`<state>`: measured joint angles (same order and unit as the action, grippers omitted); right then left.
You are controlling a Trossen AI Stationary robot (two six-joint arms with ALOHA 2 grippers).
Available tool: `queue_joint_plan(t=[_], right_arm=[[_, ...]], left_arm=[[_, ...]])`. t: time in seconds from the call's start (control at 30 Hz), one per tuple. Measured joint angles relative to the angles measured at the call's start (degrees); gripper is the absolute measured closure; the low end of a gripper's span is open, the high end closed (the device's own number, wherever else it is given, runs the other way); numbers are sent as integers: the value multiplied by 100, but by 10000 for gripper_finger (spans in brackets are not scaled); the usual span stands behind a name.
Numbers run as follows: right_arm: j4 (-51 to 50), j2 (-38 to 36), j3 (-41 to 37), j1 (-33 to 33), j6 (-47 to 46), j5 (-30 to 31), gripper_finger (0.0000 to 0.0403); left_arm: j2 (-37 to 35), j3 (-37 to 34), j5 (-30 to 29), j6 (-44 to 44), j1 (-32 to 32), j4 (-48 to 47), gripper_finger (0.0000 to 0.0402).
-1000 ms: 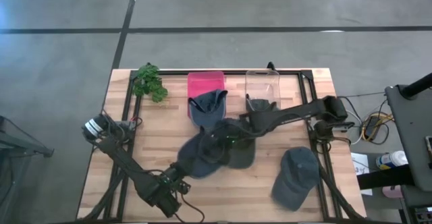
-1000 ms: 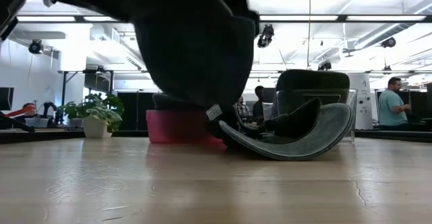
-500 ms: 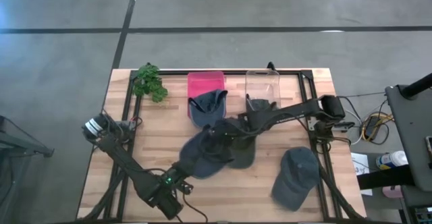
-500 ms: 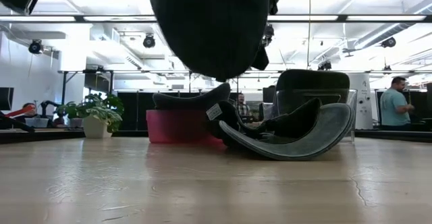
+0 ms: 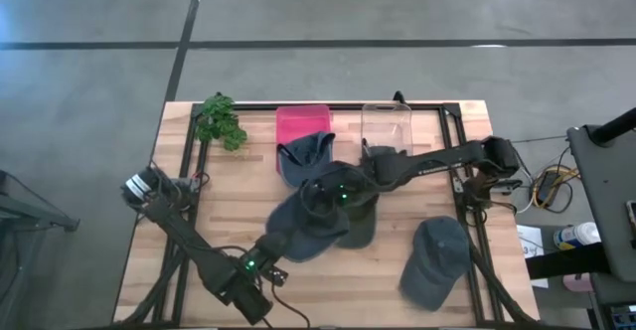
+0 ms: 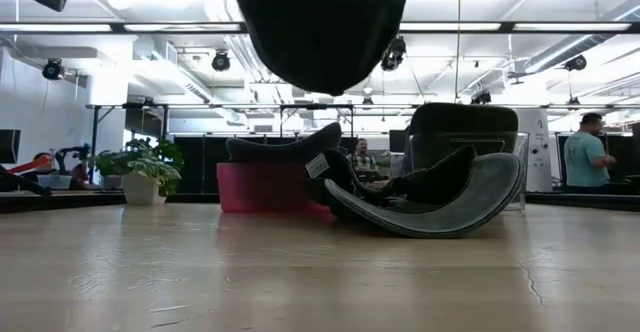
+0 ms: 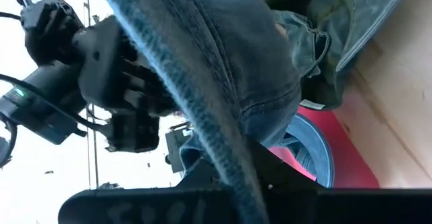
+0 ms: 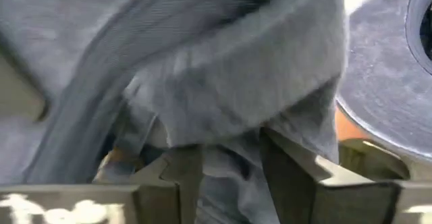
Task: Pick & Place hat
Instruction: Put the top blue cap into the red bin
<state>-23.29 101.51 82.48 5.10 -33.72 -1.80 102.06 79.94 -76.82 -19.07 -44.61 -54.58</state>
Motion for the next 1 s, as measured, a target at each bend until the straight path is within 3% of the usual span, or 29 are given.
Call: queue_joint_plan(t=[0.17, 0.37, 0.6, 0.73, 0.8, 1.0], right_arm=[[-34, 174, 102, 19, 79, 62, 246], [-237, 62, 109, -91, 540, 657, 236], [-1080, -729, 174, -326, 971, 642, 207], [-1583, -1295, 174, -516, 946, 822, 188], [-1899, -1479, 114, -676, 665, 596, 181], [-1693, -1535, -258, -1166, 175, -957, 170]], left_arm=[[0, -4, 16, -60, 63, 18, 394], [0, 81, -216, -57, 23, 14, 394], [0, 98, -404, -37, -73, 0, 392], [0, 101, -854, -50, -63, 1, 383], [-3, 101, -1087, -135, -32, -3, 381], [-117, 103, -1296, -532, 34, 38, 383]])
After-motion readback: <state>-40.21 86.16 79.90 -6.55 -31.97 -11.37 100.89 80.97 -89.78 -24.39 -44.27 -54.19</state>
